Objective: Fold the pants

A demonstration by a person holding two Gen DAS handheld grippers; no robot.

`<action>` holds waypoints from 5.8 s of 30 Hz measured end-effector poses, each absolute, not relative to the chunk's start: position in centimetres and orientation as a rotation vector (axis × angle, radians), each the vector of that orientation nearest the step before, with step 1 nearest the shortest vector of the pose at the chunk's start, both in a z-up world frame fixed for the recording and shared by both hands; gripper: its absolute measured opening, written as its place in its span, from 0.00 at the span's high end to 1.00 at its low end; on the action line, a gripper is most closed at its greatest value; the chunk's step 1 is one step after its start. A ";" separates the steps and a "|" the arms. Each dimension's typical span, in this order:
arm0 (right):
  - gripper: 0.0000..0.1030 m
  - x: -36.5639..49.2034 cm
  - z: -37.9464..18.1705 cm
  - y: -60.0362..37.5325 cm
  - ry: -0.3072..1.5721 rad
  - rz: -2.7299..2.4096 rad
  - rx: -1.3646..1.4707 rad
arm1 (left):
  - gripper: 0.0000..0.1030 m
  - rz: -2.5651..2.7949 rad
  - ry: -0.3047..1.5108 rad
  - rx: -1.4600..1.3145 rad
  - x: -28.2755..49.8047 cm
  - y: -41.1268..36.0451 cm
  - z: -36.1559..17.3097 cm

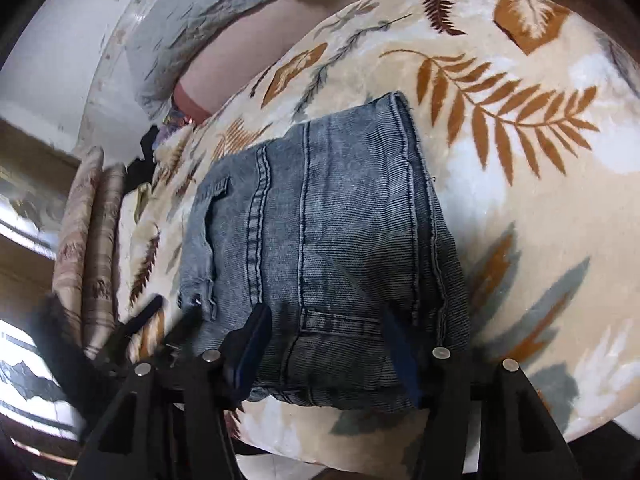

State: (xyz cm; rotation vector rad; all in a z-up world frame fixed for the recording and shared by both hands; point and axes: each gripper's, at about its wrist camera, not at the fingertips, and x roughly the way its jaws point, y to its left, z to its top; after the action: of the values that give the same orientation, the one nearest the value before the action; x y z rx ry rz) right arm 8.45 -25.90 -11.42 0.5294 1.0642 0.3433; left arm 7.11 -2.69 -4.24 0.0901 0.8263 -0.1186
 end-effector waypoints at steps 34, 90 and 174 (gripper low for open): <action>0.35 15.5 -9.1 -24.5 1.179 0.223 0.364 | 0.10 -0.129 0.901 0.059 7.5 -1.8 -8.6; 0.30 10.0 -7.0 -21.6 1.139 0.321 0.267 | 0.11 -0.152 0.932 -0.109 7.1 -0.2 -7.3; 0.72 13.8 -10.5 -27.7 1.120 0.368 0.560 | 0.75 -0.264 1.034 -0.194 13.9 -3.4 -7.6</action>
State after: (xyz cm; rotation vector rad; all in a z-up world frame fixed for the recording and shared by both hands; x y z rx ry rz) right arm 13.85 -27.68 -10.52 0.5598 1.1196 0.3683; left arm 13.94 -3.42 -7.56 -0.1937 1.0342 -0.2643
